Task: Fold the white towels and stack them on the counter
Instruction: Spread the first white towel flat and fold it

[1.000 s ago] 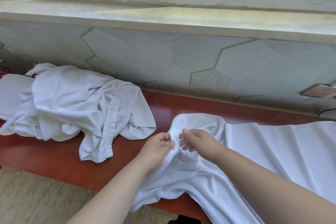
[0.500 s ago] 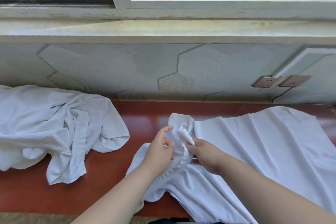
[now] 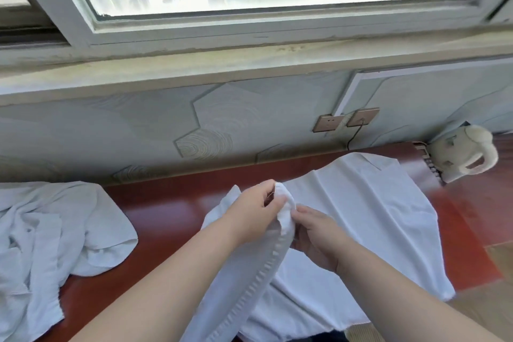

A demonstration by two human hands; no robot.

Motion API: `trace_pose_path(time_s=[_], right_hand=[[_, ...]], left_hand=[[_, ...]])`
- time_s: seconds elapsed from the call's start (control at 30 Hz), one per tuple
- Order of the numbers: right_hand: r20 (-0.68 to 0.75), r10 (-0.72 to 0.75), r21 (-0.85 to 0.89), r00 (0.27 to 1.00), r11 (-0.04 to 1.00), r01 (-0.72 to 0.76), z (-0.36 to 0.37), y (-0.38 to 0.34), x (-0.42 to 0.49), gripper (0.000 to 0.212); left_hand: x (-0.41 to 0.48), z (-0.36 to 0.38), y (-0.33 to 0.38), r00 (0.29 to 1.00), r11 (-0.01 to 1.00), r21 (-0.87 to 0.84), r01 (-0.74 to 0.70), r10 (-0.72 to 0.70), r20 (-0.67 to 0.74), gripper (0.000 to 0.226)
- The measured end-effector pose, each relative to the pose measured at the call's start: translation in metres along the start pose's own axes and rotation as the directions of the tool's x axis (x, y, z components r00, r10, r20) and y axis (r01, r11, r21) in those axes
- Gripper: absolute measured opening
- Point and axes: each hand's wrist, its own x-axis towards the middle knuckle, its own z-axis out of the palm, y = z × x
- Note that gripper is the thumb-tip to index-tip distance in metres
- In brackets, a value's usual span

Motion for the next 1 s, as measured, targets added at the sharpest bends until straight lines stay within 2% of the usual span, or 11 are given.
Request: trace_pose_path(time_s=[0.13, 0.3, 0.43, 0.53, 0.6, 0.67, 0.73, 0.83, 0.9, 0.93, 1.0], right_hand=[[-0.185, -0.076, 0.006, 0.980, 0.997, 0.079, -0.033, -0.015, -0.014, 0.031], [-0.348, -0.169, -0.229, 0.922, 0.969, 0.091, -0.090, -0.036, -0.030, 0.036], [-0.277, -0.302, -0.416, 0.912, 0.893, 0.170, -0.150, -0.048, -0.050, 0.062], [-0.159, -0.401, -0.737, 0.902, 0.656, 0.162, -0.203, -0.049, -0.062, 0.077], [-0.136, -0.492, -0.839, 0.860, 0.519, 0.165, -0.243, -0.050, -0.060, 0.059], [-0.193, -0.550, -0.832, 0.813, 0.530, 0.161, -0.277, -0.054, -0.052, 0.026], [-0.292, -0.521, -0.810, 0.802, 0.581, 0.083, -0.308, -0.059, -0.041, 0.011], [-0.227, -0.425, -0.841, 0.876, 0.539, 0.043, -0.340, -0.058, -0.026, 0.050], [-0.130, -0.368, -0.902, 0.921, 0.429, 0.044, -0.352, -0.054, -0.018, 0.072], [-0.085, -0.349, -0.939, 0.933, 0.342, 0.043, -0.356, -0.051, -0.013, 0.070], [-0.024, -0.343, -0.977, 0.939, 0.205, 0.050, -0.364, -0.047, -0.002, 0.048]], left_hand=[[0.032, 0.021, 0.022, 0.986, 1.000, -0.024, -0.020, 0.024, 0.163, 0.014], [0.066, 0.072, 0.053, 0.968, 0.999, -0.048, 0.011, 0.002, 0.249, 0.014], [0.091, 0.125, 0.081, 0.979, 0.995, -0.015, 0.096, -0.092, 0.180, 0.017], [0.113, 0.165, 0.098, 0.972, 0.971, -0.048, 0.233, -0.230, 0.057, 0.019], [0.131, 0.186, 0.109, 0.966, 0.967, -0.035, 0.253, -0.255, -0.040, 0.023], [0.149, 0.203, 0.121, 0.967, 0.969, 0.032, 0.245, -0.242, -0.086, 0.029], [0.166, 0.219, 0.131, 0.962, 0.964, 0.061, 0.258, -0.250, -0.105, 0.031], [0.192, 0.239, 0.135, 0.951, 0.936, 0.173, 0.307, -0.300, -0.071, 0.022], [0.207, 0.250, 0.134, 0.951, 0.920, 0.247, 0.305, -0.309, -0.023, 0.020], [0.214, 0.254, 0.132, 0.954, 0.917, 0.271, 0.292, -0.299, -0.014, 0.022], [0.224, 0.262, 0.127, 0.949, 0.907, 0.289, 0.306, -0.316, -0.015, 0.034]])
